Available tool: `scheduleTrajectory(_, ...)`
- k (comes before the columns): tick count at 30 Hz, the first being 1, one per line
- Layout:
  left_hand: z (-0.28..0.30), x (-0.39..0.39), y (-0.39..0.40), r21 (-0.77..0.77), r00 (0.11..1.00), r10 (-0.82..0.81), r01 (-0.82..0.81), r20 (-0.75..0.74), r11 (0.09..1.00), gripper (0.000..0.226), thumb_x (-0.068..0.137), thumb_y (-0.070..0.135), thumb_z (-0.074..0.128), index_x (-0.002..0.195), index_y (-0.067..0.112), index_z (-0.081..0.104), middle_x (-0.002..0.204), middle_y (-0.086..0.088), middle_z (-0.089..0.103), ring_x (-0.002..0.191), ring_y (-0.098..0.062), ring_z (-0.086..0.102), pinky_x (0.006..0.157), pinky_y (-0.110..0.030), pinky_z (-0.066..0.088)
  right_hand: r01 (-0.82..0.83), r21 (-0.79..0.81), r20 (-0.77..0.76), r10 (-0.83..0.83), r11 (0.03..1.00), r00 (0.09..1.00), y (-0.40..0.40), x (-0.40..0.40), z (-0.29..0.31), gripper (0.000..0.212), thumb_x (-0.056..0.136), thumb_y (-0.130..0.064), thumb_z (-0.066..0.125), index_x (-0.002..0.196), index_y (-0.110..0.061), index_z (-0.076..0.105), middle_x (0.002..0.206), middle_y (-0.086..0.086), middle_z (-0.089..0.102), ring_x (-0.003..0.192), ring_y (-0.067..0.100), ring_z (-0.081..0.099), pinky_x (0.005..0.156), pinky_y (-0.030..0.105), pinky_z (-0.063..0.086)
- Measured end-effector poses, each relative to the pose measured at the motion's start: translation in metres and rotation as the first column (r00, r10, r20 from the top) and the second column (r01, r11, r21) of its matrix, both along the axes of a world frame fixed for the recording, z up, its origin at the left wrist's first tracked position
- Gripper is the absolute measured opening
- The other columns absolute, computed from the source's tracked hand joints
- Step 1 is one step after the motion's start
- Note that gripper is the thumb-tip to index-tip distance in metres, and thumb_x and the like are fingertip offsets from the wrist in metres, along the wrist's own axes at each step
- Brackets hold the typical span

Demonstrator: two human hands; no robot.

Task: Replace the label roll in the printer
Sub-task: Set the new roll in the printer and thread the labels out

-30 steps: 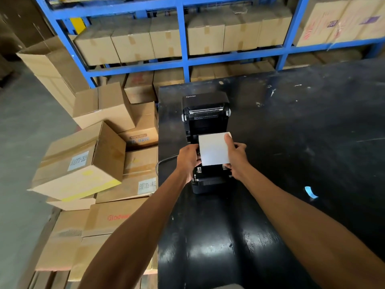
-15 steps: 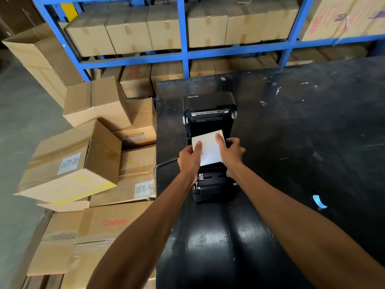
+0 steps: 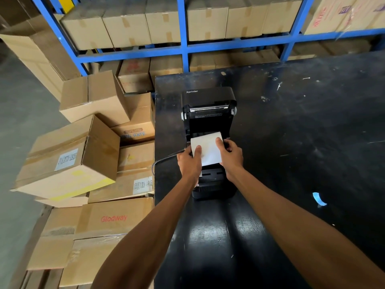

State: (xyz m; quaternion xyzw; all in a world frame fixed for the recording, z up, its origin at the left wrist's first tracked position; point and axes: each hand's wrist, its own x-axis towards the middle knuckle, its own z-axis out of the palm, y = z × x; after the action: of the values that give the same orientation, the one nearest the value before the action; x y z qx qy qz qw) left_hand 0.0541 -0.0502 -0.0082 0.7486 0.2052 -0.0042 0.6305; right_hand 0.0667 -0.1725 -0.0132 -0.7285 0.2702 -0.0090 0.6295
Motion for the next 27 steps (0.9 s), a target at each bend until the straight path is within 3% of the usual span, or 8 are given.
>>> scheduleTrajectory(5, -0.001, 0.0, -0.003, 0.063, 1.0, 0.0, -0.001, 0.014, 0.998, 0.041, 0.1, 0.035, 0.059, 0.134, 0.013, 0.063, 0.139, -0.008, 0.05, 0.111, -0.016, 0.057, 0.097, -0.024, 0.048, -0.057, -0.053, -0.024, 0.056, 0.997, 0.998, -0.002, 0.001, -0.004, 0.052, 0.093, -0.059, 0.05, 0.136, -0.03, 0.054, 0.134, 0.006, 0.055, 0.116, 0.025, 0.058, 0.097, 0.047, 0.054)
scheduleTrajectory(7, -0.001, 0.001, -0.006, 0.093, 1.0, -0.003, 0.002, 0.01, 0.996, 0.044, 0.1, 0.034, 0.059, 0.138, 0.013, 0.06, 0.14, -0.008, 0.045, 0.11, -0.016, 0.055, 0.093, -0.022, 0.046, -0.066, -0.073, -0.026, 0.065, 0.995, 0.998, -0.004, 0.002, -0.005, 0.051, 0.095, -0.058, 0.047, 0.137, -0.03, 0.053, 0.135, 0.006, 0.055, 0.116, 0.025, 0.058, 0.097, 0.047, 0.054)
scheduleTrajectory(11, 0.001, 0.003, -0.008, 0.106, 0.999, -0.035, 0.033, 0.016, 0.994, 0.048, 0.1, 0.032, 0.059, 0.143, 0.011, 0.056, 0.142, -0.01, 0.042, 0.12, -0.026, 0.056, 0.102, -0.031, 0.05, -0.035, -0.098, 0.012, 0.037, 0.995, 0.999, -0.006, 0.001, -0.007, 0.051, 0.096, -0.055, 0.049, 0.136, -0.025, 0.057, 0.14, 0.002, 0.046, 0.115, 0.023, 0.059, 0.094, 0.048, 0.056)
scheduleTrajectory(15, -0.001, 0.007, -0.009, 0.138, 0.997, -0.071, 0.068, 0.021, 0.988, 0.045, 0.101, 0.027, 0.057, 0.143, 0.011, 0.056, 0.14, -0.008, 0.045, 0.12, -0.025, 0.058, 0.095, -0.025, 0.048, -0.039, -0.13, -0.007, 0.039, 0.991, 0.999, -0.008, -0.004, -0.014, 0.049, 0.096, -0.054, 0.049, 0.137, -0.028, 0.056, 0.142, -0.001, 0.041, 0.117, 0.022, 0.057, 0.095, 0.047, 0.055)
scheduleTrajectory(22, -0.007, 0.008, -0.008, 0.124, 0.997, -0.082, 0.081, 0.005, 0.989, 0.041, 0.101, 0.023, 0.057, 0.14, 0.011, 0.058, 0.143, -0.012, 0.058, 0.127, -0.029, 0.06, 0.105, -0.045, 0.054, -0.067, -0.153, -0.017, 0.065, 0.986, 0.998, -0.01, -0.007, -0.017, 0.049, 0.096, -0.053, 0.049, 0.14, -0.032, 0.052, 0.144, -0.004, 0.04, 0.109, 0.022, 0.059, 0.08, 0.044, 0.062)
scheduleTrajectory(27, -0.01, 0.004, -0.011, 0.123, 0.998, -0.052, 0.049, 0.024, 0.991, 0.036, 0.1, 0.019, 0.057, 0.135, 0.013, 0.062, 0.139, -0.01, 0.06, 0.124, -0.027, 0.06, 0.103, -0.045, 0.055, -0.097, -0.167, -0.032, 0.093, 0.981, 0.995, -0.01, -0.005, -0.019, 0.051, 0.097, -0.051, 0.05, 0.144, -0.031, 0.048, 0.148, -0.002, 0.038, 0.113, 0.029, 0.063, 0.092, 0.047, 0.057)
